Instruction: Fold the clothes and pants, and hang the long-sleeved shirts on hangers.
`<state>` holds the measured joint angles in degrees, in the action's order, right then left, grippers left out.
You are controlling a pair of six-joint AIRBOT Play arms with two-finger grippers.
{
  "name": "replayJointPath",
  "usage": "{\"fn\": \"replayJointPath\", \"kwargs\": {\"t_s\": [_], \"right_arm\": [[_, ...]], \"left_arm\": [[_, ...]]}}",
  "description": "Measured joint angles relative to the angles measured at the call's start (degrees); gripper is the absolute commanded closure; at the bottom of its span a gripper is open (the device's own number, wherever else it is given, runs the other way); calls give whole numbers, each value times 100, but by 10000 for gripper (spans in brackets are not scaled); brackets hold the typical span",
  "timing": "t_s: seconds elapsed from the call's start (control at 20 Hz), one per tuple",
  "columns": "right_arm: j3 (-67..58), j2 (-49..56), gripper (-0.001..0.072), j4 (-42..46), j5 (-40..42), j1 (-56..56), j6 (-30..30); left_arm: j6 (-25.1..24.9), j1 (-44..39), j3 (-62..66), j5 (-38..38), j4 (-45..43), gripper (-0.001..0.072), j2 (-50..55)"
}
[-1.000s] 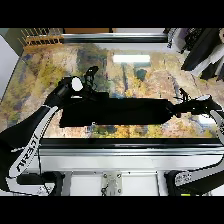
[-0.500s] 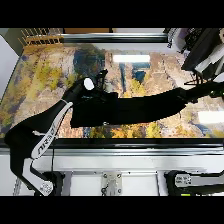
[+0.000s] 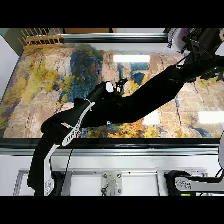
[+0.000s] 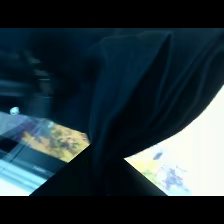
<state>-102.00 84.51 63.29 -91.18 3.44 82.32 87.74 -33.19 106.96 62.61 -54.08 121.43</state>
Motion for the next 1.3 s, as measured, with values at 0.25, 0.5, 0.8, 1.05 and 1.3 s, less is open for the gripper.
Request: {"fn": "replayJointPath", "kwargs": {"t_s": [0.25, 0.5, 0.8, 1.05, 1.3], "right_arm": [[-216, -4, 702, 17, -61, -505, 175], [-258, 7, 702, 20, -9, -957, 391], [-264, 170, 702, 11, 354, -1768, 789], [-264, 647, 702, -179, 1071, -2660, 1121], [-264, 1523, 682, -562, 2173, -3554, 1248]], "left_arm": [[24, 20, 297, 227, 9, 700, 232], [70, 391, 870, 863, -28, 700, 240], [63, 1329, 610, 1075, -48, 700, -520], [22, 2256, 273, 1217, -55, 700, -1261], [2, 3016, 199, 1429, -343, 700, -1902]]}}
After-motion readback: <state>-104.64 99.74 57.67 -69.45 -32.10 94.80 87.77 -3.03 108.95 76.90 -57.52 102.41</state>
